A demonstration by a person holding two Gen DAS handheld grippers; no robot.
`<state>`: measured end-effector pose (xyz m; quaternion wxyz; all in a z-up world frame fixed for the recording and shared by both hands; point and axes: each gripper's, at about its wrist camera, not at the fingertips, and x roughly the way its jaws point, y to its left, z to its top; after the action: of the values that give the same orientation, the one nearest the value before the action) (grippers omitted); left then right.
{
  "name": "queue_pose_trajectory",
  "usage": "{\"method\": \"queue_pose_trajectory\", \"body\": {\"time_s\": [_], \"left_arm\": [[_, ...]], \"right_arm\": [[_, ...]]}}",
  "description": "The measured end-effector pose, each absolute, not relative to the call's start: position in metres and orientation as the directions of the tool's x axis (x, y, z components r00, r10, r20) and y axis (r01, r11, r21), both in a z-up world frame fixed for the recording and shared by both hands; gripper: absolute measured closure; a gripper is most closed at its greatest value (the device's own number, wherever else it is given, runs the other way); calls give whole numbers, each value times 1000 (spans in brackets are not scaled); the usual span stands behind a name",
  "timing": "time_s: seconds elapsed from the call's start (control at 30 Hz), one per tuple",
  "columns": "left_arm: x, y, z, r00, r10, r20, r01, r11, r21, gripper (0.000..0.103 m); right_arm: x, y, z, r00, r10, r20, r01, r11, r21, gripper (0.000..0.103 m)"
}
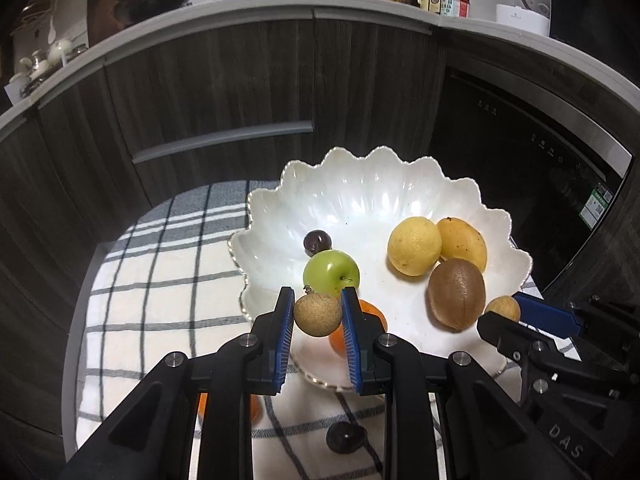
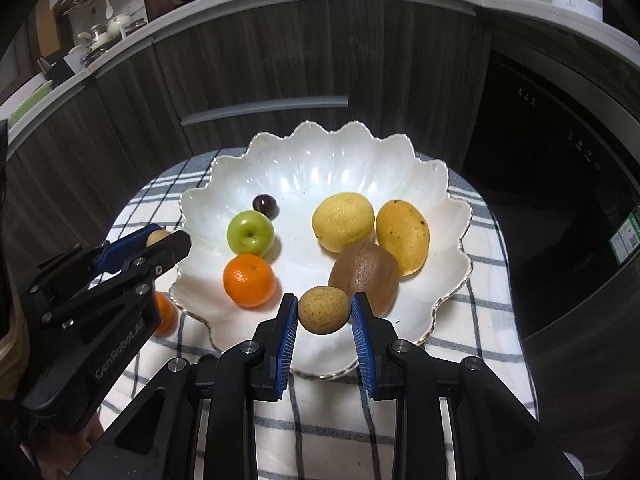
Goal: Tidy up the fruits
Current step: 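Open the left tool over the bowl while the right tool lowers its fruit toward it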
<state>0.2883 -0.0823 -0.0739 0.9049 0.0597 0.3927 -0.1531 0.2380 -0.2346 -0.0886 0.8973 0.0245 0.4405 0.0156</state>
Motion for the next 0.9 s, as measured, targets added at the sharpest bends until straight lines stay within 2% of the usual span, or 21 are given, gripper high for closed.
{"method": "queue_pose_trajectory", "body": {"time_s": [0.4, 0.57, 0.63, 0.7, 0.8, 0.9], "left_arm": [[300, -90, -89, 624, -228, -748, 326, 945, -16, 78], [300, -90, -88, 636, -207, -743, 318, 948, 8, 56], [299, -90, -87, 640, -198, -742, 312, 950, 16, 51], [298, -88, -85, 645, -187, -741, 303, 953, 24, 46], [296, -84, -81, 660, -164, -733, 278, 960, 35, 39], [292, -78, -76, 674, -143, -725, 251, 967, 42, 28]], "right_arm": [[250, -239, -104, 579, 51, -814, 4, 998, 66, 74], [251, -241, -104, 580, 36, -814, 12, 999, 53, 72], [251, -243, -103, 581, 25, -814, 25, 999, 48, 63], [250, -244, -101, 588, 8, -808, 40, 998, 39, 42], [248, -246, -98, 601, -26, -799, 62, 998, 14, 30], [246, -247, -94, 608, -52, -792, 82, 997, -2, 27]]}}
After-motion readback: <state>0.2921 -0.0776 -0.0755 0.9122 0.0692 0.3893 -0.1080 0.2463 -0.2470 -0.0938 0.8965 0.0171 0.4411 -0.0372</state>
